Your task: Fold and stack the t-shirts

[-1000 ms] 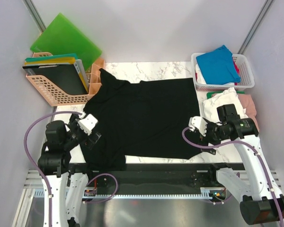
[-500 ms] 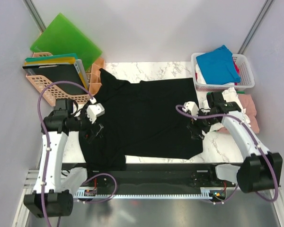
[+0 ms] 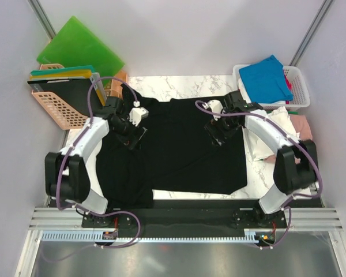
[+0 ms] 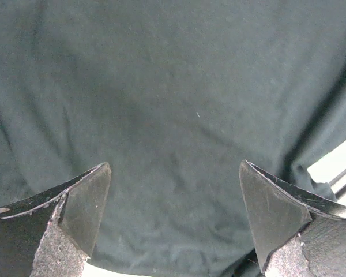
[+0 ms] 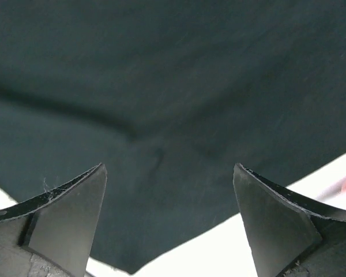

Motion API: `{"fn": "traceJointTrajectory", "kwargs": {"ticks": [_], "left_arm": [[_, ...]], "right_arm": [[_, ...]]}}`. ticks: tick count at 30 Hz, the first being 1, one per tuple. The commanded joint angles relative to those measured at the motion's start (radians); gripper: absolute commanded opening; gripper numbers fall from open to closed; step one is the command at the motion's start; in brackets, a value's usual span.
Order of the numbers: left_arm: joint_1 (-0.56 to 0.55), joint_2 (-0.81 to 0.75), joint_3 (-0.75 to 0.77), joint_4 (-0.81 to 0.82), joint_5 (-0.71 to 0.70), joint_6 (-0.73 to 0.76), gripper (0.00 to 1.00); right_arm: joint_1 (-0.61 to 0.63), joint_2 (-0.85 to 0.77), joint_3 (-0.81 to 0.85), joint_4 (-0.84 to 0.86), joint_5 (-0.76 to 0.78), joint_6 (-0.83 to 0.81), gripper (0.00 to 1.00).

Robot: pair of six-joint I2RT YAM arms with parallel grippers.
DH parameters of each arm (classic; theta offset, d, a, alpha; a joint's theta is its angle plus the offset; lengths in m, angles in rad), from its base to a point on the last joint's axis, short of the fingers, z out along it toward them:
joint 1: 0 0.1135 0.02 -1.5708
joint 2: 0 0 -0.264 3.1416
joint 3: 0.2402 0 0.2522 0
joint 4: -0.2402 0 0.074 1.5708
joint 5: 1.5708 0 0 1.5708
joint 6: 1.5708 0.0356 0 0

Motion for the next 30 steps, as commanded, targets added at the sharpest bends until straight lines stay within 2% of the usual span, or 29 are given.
{"fn": "traceJointTrajectory", "kwargs": {"ticks": [1,5,11,15,23,30], "left_arm": [[-0.019,0.072,0.081,0.081,-0.085,-0.094,1.0],[-0.022,0.154,0.081,0.13,-0.12,-0.096,1.0],[-0.028,0.237,0.087,0.25,-0.212,-0.152,1.0],[-0.03,0.336,0.113,0.267,-0.246,-0.18,1.0],[-0.028,0.494,0.162,0.302,-0.342,-0.211,1.0],[-0.01,0.547,0.203,0.307,-0.365,-0.225,1.0]], "right_arm": [[0.006,0.127,0.082,0.1,0.114,0.16,0.98],[0.006,0.242,0.127,0.132,0.131,0.194,0.98],[0.009,0.311,0.139,0.224,0.195,0.243,0.98],[0.008,0.331,0.144,0.241,0.189,0.257,0.98],[-0.004,0.409,0.139,0.261,0.284,0.238,0.98],[-0.072,0.429,0.101,0.28,0.267,0.232,0.98]]}}
